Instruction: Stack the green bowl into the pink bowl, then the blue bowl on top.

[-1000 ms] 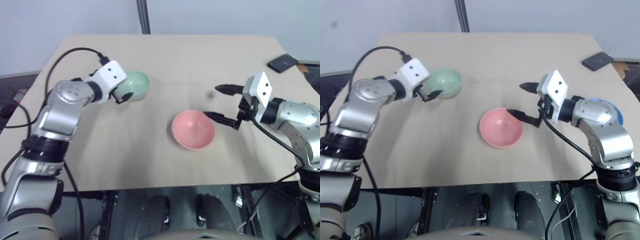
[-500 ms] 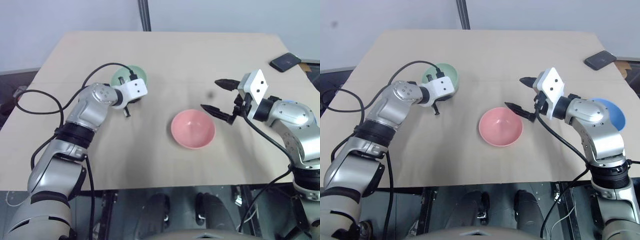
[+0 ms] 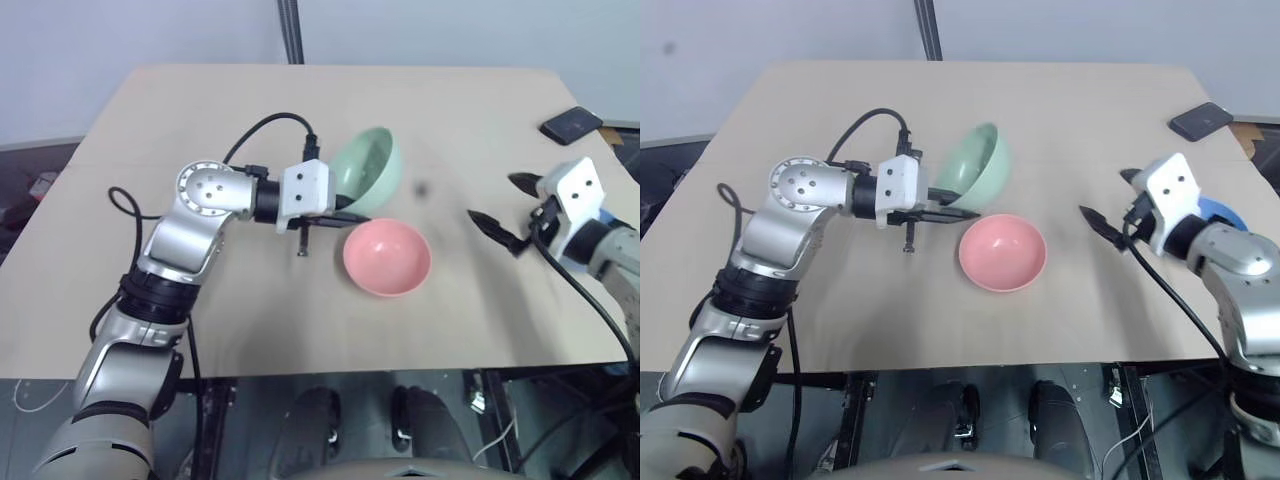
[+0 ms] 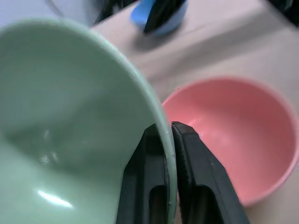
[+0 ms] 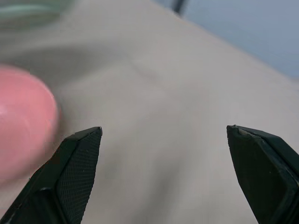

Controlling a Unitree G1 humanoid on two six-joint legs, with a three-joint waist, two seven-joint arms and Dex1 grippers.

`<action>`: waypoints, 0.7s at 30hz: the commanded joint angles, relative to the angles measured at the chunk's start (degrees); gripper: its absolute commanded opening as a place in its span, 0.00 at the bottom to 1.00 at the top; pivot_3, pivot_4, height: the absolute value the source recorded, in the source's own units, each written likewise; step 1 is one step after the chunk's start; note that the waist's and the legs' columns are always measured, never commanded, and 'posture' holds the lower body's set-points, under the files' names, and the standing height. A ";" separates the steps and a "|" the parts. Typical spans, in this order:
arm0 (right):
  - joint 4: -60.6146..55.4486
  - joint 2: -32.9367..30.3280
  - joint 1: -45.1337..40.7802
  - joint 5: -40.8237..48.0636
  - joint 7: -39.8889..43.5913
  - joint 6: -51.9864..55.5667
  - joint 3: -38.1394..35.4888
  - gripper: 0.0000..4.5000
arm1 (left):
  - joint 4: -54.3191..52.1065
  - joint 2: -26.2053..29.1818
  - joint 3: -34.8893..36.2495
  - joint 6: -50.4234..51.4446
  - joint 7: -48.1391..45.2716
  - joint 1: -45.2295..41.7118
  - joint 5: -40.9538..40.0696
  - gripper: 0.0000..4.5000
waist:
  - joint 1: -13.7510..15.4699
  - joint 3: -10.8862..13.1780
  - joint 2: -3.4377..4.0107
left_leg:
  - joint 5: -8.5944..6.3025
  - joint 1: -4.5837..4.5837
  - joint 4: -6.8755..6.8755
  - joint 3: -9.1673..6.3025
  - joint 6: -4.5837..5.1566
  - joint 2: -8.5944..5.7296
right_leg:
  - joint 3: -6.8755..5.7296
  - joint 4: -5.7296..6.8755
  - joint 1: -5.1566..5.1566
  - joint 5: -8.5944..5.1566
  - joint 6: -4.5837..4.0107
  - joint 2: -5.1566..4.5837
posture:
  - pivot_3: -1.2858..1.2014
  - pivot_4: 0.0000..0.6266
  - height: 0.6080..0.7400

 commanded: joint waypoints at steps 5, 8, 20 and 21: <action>-5.66 -1.62 2.23 -0.23 -3.83 3.14 -3.31 1.00 | 1.82 -2.73 -1.47 -3.48 -11.98 -2.43 -5.56 0.96 | -0.21 0.00 0.00 | 0.00 0.19 -0.02 0.17 0.01 0.10 | 0.27 0.00 0.04 0.00 -0.01 0.14 | 0.52 0.24 0.99; -5.92 -1.76 2.50 -0.27 -4.12 3.58 -2.53 1.00 | 3.63 -2.94 0.89 -1.63 -10.96 -4.19 -6.67 0.99 | 0.01 0.00 0.00 | -0.01 0.19 -0.02 0.18 0.01 0.11 | 0.29 0.01 0.05 0.00 -0.01 0.16 | 0.52 0.24 0.99; 2.32 0.08 2.67 -1.51 -11.91 16.77 -5.91 1.00 | -7.54 2.61 22.18 16.56 5.97 11.28 -18.37 0.99 | -0.60 0.00 0.00 | -0.01 0.29 -0.10 0.27 0.01 0.16 | 0.44 0.02 0.04 0.00 0.00 0.14 | 0.52 0.24 0.99; 3.50 -0.28 2.86 -2.14 -12.27 16.68 -5.53 1.00 | -8.65 3.15 23.49 18.08 5.84 13.60 -20.31 0.99 | -0.54 0.00 0.00 | -0.01 0.31 -0.10 0.27 0.01 0.17 | 0.44 0.03 0.05 0.00 -0.01 0.14 | 0.52 0.24 0.99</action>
